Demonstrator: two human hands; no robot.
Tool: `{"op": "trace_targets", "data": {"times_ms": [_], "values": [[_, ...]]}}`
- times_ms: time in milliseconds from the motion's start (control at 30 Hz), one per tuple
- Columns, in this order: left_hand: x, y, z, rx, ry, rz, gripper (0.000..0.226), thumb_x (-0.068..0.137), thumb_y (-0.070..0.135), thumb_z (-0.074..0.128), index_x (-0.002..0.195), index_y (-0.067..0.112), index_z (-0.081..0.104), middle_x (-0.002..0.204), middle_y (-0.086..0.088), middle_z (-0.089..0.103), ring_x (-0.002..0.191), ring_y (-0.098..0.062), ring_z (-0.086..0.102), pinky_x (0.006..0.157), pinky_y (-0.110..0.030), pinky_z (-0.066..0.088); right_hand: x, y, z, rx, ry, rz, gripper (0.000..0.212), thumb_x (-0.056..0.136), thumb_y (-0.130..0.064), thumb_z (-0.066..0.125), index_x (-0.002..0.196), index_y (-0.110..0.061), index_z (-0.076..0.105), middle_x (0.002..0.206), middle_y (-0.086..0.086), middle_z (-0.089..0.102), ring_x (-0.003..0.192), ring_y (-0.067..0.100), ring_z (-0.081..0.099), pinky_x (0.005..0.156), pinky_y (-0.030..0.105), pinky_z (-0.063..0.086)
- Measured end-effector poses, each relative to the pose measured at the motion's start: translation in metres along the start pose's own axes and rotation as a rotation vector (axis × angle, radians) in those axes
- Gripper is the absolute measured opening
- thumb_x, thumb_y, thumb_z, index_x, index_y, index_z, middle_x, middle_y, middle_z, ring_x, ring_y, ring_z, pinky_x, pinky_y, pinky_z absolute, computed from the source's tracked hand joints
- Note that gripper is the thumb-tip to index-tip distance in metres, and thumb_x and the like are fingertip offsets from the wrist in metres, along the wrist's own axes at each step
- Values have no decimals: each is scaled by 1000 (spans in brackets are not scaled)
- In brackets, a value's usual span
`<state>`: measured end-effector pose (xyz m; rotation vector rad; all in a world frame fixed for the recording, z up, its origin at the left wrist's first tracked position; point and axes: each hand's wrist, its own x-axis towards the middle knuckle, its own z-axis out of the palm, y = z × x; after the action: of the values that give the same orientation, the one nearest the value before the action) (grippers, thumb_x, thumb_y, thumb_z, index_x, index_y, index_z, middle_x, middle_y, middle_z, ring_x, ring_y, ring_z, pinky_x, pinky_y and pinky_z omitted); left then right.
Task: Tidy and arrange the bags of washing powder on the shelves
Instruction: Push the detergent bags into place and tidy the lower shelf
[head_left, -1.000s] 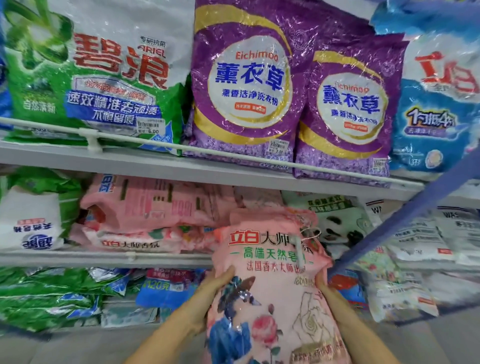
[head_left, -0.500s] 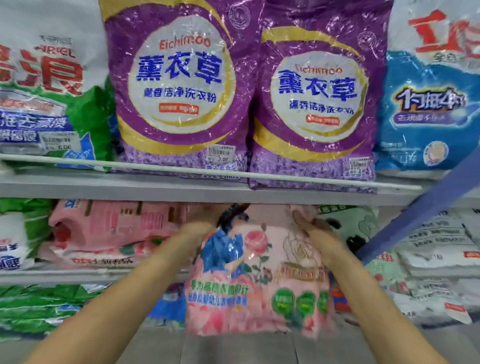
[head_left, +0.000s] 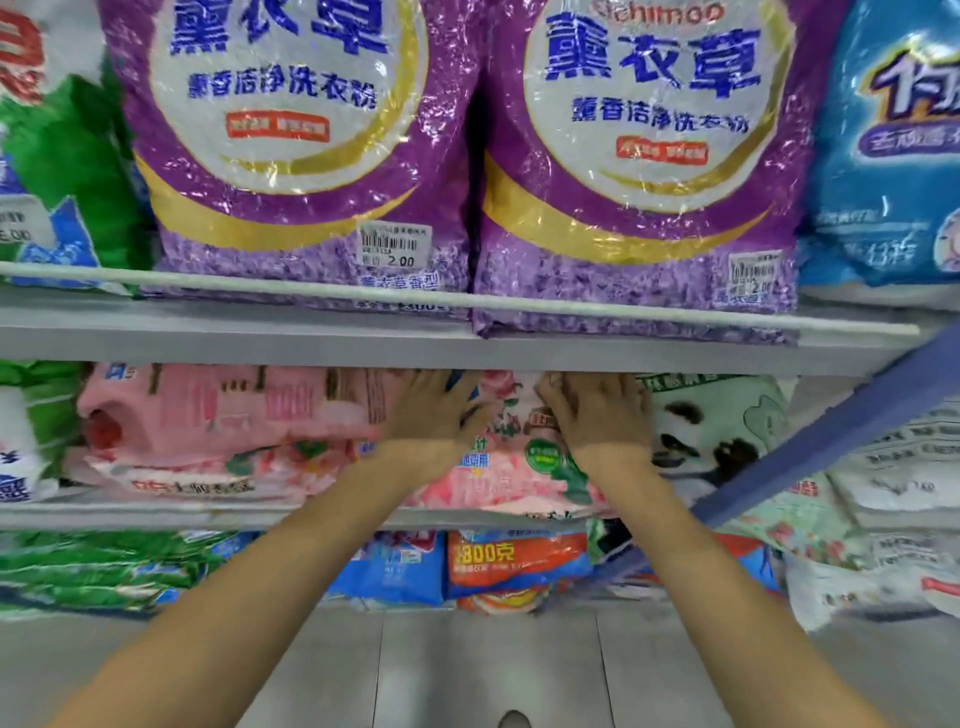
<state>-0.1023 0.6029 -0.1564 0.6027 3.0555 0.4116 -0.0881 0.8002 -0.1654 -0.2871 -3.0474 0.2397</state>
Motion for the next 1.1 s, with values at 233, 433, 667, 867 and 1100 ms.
{"op": "trace_targets", "data": {"times_ms": [233,433,667,867,1100], "values": [[13,-9,4,-36,37,37,50,98,48,33,137,18,42,133,-8,53,126,-27,44,105,-34,29,9,-2,8,205,-50,-1,49,96,-49,34,117,-9,53,122,17,55,110,34,53,92,45,45],[27,-18,3,-134,98,116,47,98,46,40,128,15,57,120,-10,64,117,-28,54,103,-33,35,22,-5,15,256,39,-17,48,99,-42,32,121,-6,55,123,20,56,112,36,49,92,44,43],[15,-23,16,87,34,25,66,95,59,19,148,20,24,150,-6,36,138,-26,29,111,-36,20,0,24,27,95,-19,98,52,97,-50,15,146,-33,24,148,8,37,128,31,42,104,46,33],[-30,-103,-20,124,40,53,80,87,66,21,145,13,36,143,-14,44,127,-35,44,104,-46,35,8,17,10,-34,-127,180,69,95,-57,13,150,-16,10,157,16,8,145,31,5,116,50,5],[-53,-167,-39,348,-34,-138,104,60,81,56,146,31,26,150,-6,32,136,-31,31,112,-52,18,8,-89,-2,138,59,-55,61,92,-58,29,113,-12,64,125,19,58,115,35,51,98,46,37]]}}
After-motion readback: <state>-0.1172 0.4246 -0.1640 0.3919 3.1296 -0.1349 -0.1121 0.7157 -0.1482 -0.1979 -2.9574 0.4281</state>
